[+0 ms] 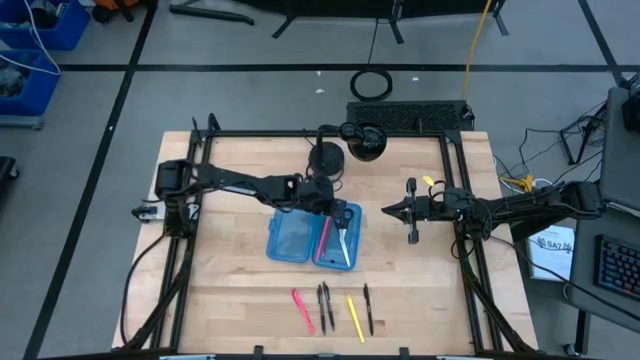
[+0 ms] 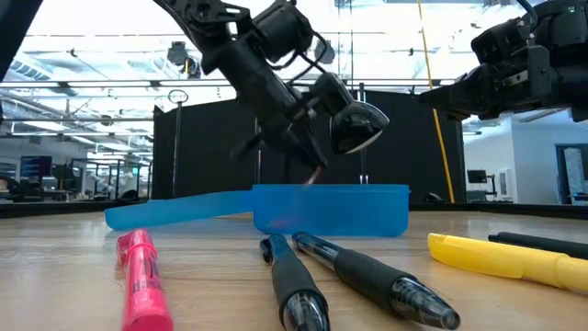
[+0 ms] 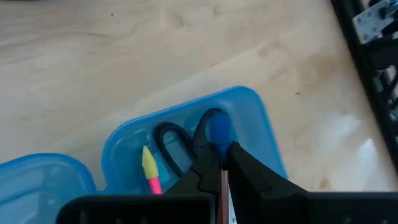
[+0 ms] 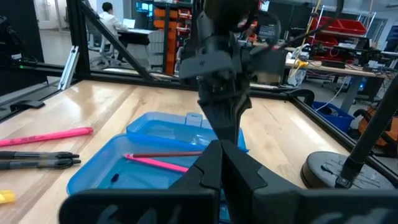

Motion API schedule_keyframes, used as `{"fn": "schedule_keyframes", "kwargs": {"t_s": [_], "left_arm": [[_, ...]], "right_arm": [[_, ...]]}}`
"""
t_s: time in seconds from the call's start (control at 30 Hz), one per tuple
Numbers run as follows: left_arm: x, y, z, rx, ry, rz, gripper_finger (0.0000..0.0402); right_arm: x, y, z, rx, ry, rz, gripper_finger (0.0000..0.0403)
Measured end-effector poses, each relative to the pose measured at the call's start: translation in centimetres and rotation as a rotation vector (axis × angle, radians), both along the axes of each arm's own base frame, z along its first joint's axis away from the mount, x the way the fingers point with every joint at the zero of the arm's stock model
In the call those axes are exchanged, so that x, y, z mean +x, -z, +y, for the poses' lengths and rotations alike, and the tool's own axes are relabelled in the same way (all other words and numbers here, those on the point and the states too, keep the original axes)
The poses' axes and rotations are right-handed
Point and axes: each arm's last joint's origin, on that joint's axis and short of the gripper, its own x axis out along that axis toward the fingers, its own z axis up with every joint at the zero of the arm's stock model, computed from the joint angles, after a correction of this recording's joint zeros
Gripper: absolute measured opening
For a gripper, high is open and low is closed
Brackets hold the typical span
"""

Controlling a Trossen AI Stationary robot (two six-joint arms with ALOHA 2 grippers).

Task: Pick & place school supplies into a supply box
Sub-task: Put the brown pencil into the blue supply box

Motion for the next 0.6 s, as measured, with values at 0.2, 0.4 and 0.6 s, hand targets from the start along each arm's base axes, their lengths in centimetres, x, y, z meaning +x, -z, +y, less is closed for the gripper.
{"fn": "schedule_keyframes", "kwargs": {"t_s": [0.2,0.4,0.6], "left_arm": [[0.2,0.9,0.0,-0.013,-0.007,0.024,0.0016],[0.0,1.3,-0.1,-0.017,-0.007,0.051,0.0016],[-0.2,1.4,0.0,0.0,-0.021,0.083,0.0016]], "right_arm": [[0.0,0.0,0.0,-0.001,0.0,-0.001,0.0],[0.0,0.0,0.0,-0.002,0.0,-0.005,0.0],[0.0,-0.1,0.0,-0.002,0.0,-0.009,0.0]]}}
